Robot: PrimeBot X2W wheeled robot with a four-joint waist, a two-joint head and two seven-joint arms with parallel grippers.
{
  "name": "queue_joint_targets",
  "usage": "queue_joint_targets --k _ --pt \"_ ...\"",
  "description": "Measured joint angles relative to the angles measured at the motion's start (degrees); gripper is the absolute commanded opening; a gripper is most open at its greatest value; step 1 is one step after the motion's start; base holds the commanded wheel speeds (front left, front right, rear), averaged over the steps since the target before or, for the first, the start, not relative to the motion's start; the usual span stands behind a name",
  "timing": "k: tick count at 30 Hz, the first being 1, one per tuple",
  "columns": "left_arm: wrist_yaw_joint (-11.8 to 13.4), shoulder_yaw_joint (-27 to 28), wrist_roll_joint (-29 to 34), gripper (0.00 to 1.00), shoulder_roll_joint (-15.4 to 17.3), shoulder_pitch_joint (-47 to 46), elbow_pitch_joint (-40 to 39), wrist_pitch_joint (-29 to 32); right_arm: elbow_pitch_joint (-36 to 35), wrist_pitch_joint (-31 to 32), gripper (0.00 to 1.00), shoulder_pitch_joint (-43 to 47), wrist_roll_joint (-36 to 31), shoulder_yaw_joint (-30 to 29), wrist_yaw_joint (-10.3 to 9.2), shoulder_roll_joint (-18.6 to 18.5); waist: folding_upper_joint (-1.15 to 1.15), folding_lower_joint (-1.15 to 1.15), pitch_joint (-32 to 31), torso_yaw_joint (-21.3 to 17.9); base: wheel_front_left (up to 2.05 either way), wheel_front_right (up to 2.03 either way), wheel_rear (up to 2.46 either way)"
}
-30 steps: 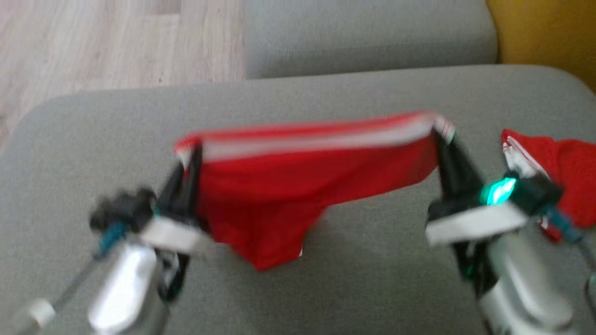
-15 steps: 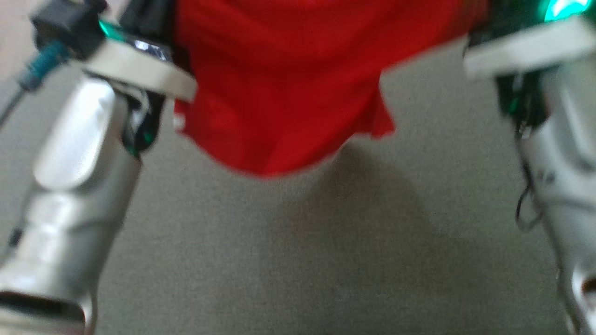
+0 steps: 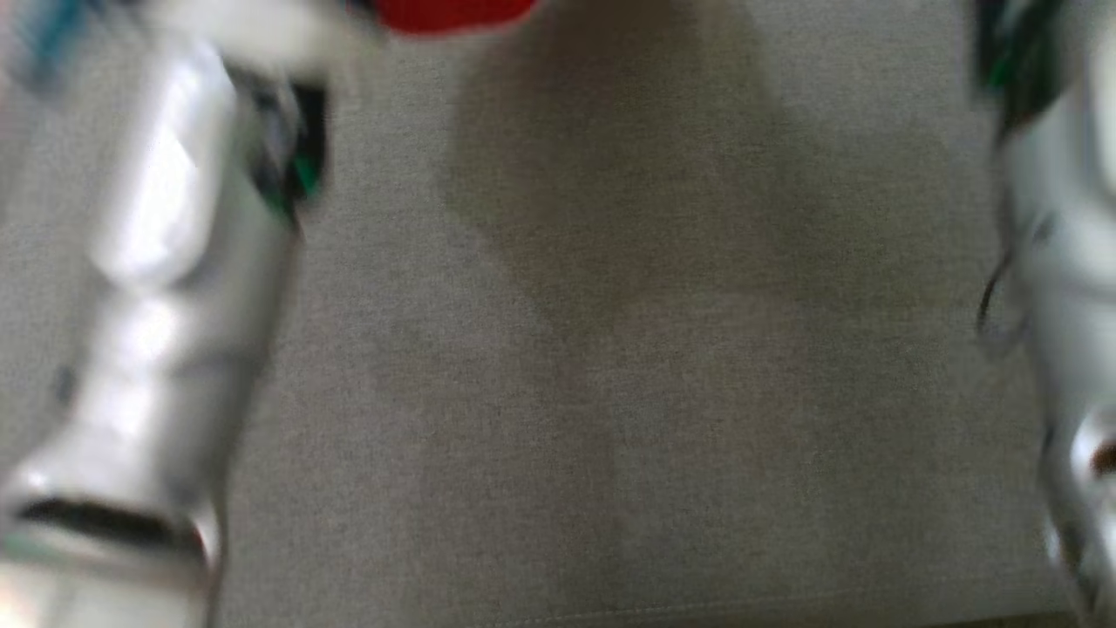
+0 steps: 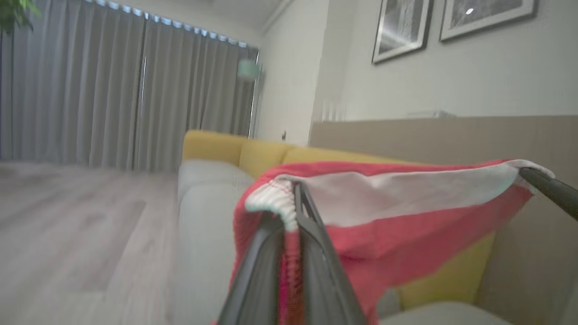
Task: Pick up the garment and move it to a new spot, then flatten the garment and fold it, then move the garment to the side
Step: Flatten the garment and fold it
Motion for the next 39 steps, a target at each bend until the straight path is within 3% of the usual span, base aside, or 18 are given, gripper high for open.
queue_joint_targets --k 3,4,11,16,23,31,39 --pt "0.0 -2.8 -4.0 0.00 -0.2 10.2 2.4 0.0 1.0 0.0 0.00 10.0 3.3 1.9 0.00 0.0 0.00 -0.02 -0.7 -0.1 0.00 0.00 0.00" --pt "0.0 -2.8 -4.0 0.00 -0.2 10.2 2.4 0.0 1.0 0.0 0.00 10.0 3.3 1.9 0.00 0.0 0.00 -0.02 -0.7 -0.1 0.00 0.00 0.00" --pt "0.0 -10.8 -7.2 0.00 -1.0 31.4 3.0 0.1 -1.6 0.0 0.00 31.6 10.4 2.5 0.00 -0.1 0.00 -0.04 -3.8 -0.3 0.00 0.00 0.00" --pt "0.0 -8.9 -10.4 0.00 -2.5 41.1 2.1 0.1 -5.0 0.1 0.00 43.1 13.5 2.7 0.00 -0.1 0.00 -0.04 -7.6 -0.4 0.00 0.00 0.00" --pt "0.0 -6.5 -9.6 0.00 -3.5 52.6 -0.6 0.1 -8.9 0.1 0.00 56.2 15.6 0.3 0.00 0.1 0.01 -0.04 -15.2 -0.2 0.00 0.00 0.00" --pt "0.0 -8.8 -9.6 0.00 -3.4 59.3 -5.2 0.1 -12.8 0.1 0.00 62.6 17.7 -0.8 0.00 -0.7 0.01 -0.04 -19.2 1.3 0.00 0.00 0.00" --pt "0.0 -11.8 -9.8 0.00 -2.4 55.2 -8.3 0.1 -12.9 1.0 0.00 56.1 17.2 -0.5 0.00 -1.1 0.01 -0.03 -17.1 4.2 0.00 0.00 0.00"
